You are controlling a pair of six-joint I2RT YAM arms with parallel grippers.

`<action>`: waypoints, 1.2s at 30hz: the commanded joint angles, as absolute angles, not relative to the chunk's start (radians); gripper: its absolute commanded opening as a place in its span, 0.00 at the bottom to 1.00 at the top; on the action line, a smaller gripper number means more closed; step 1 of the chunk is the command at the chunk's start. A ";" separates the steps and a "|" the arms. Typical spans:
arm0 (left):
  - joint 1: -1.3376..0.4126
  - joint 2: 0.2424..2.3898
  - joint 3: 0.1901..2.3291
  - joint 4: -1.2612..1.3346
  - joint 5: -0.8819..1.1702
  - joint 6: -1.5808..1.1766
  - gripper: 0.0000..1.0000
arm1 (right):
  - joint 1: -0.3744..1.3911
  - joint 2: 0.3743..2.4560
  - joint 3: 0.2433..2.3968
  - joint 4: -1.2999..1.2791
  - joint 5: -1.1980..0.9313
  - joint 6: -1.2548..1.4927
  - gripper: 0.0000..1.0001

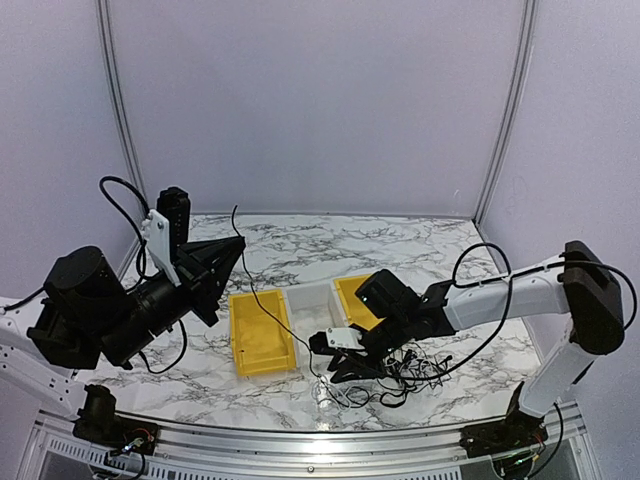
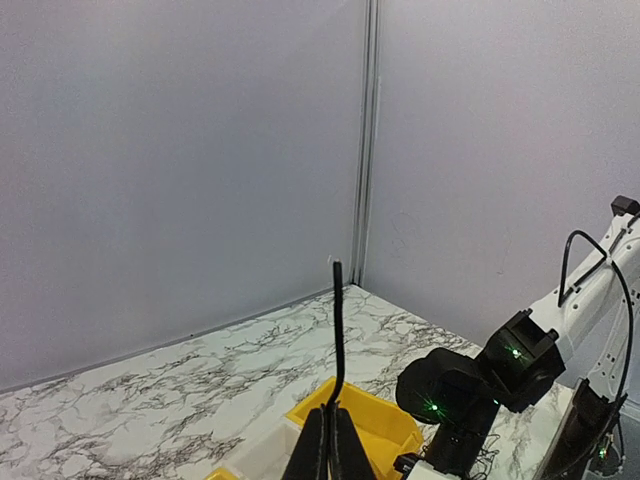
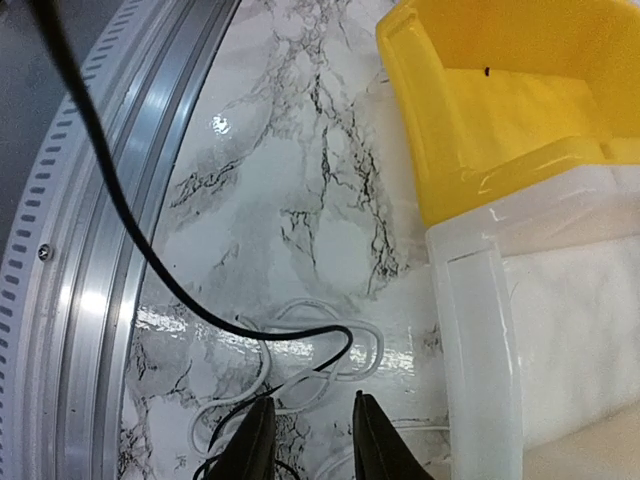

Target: Untangle the cables

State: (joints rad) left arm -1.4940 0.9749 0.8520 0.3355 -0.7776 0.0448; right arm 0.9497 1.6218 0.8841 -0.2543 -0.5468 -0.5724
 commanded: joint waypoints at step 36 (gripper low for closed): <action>-1.499 0.883 1.169 0.277 -0.844 0.355 0.00 | 0.999 1.602 0.775 -0.426 -0.290 -0.637 0.00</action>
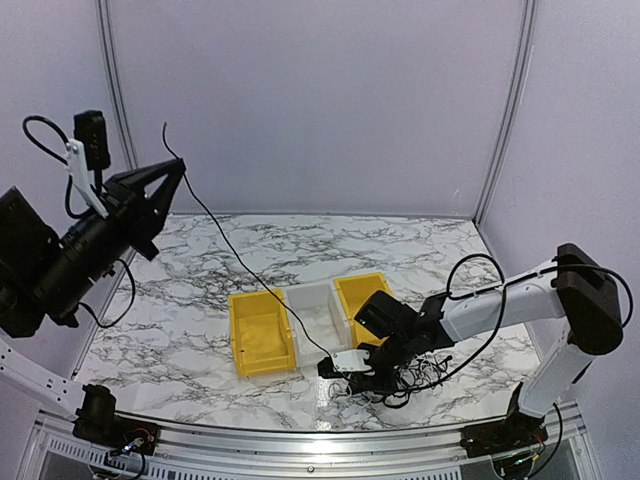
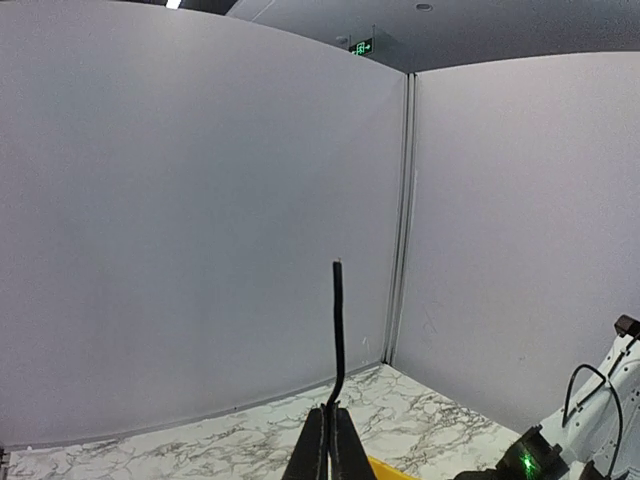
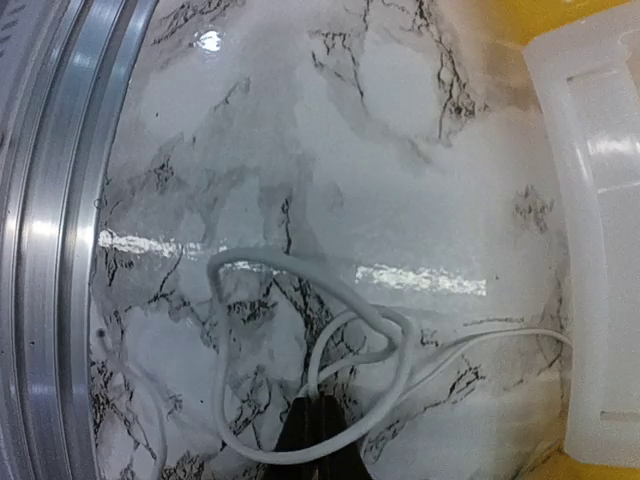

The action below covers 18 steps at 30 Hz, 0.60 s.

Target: Untangle the cables

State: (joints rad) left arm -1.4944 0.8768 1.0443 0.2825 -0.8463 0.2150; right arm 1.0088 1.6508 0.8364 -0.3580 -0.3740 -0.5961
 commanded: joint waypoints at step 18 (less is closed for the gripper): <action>-1.498 1.089 1.566 0.153 -0.816 0.598 0.00 | 0.864 1.499 0.682 -0.427 -0.238 -0.682 0.00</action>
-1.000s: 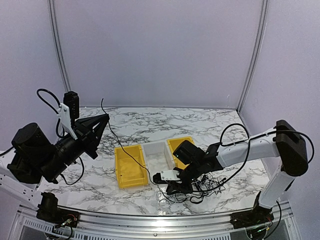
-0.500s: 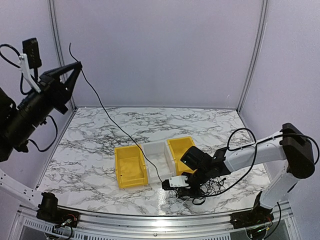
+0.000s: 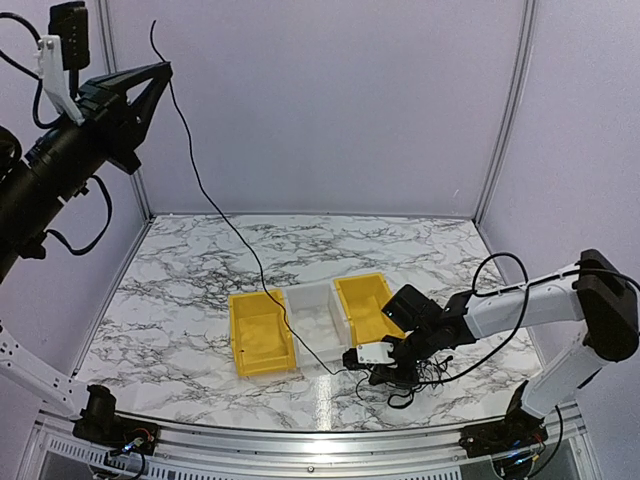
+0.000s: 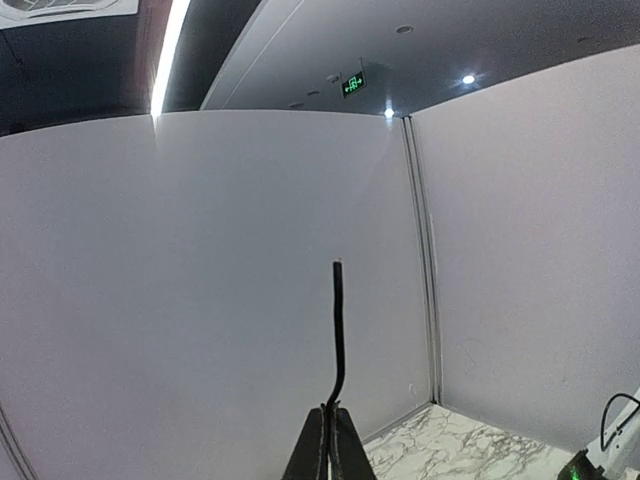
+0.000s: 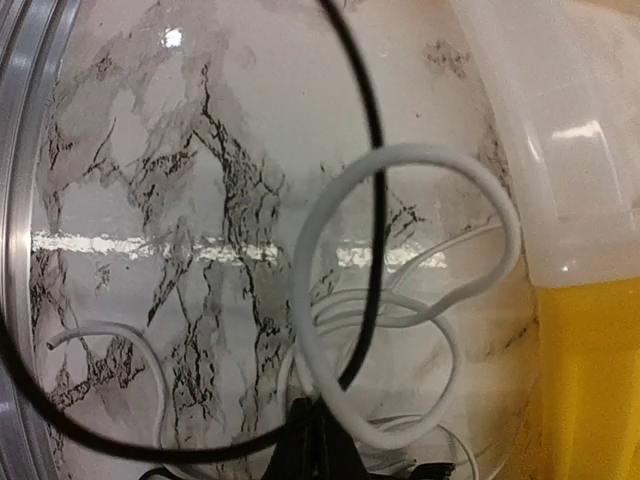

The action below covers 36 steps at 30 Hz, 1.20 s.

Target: Untangle the cables

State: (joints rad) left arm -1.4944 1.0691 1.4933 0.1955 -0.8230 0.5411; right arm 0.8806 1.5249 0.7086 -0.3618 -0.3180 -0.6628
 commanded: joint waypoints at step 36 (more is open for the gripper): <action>-1.497 1.180 1.734 0.124 -0.919 0.824 0.00 | 0.755 1.239 0.911 -0.612 -0.377 -0.675 0.51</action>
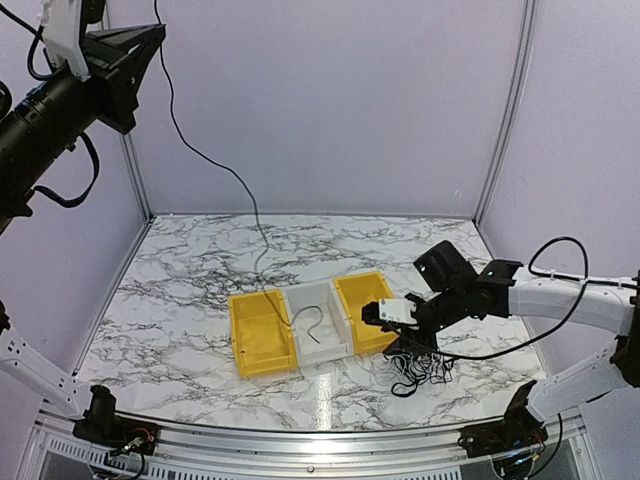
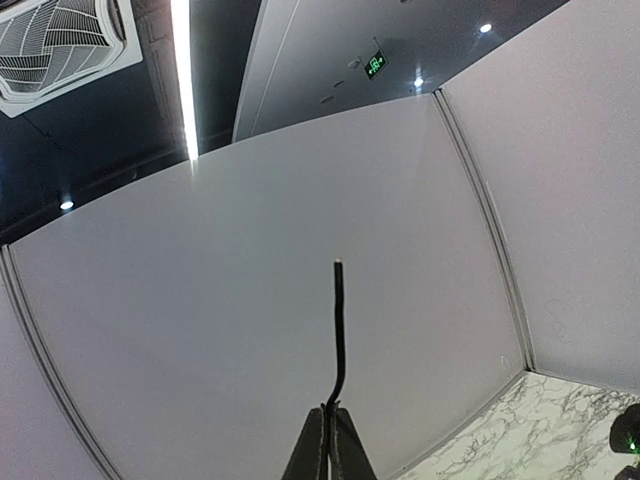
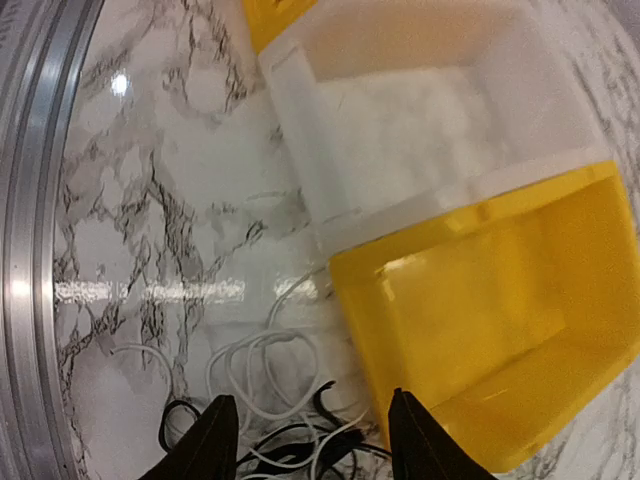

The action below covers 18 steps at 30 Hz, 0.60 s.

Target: Untangle the cables

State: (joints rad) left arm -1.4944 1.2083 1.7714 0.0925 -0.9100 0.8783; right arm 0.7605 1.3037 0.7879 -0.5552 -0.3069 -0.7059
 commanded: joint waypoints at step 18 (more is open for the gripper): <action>-1.410 1.203 1.629 0.079 -0.855 0.633 0.00 | 0.755 1.270 0.838 -0.419 -0.442 -0.624 0.52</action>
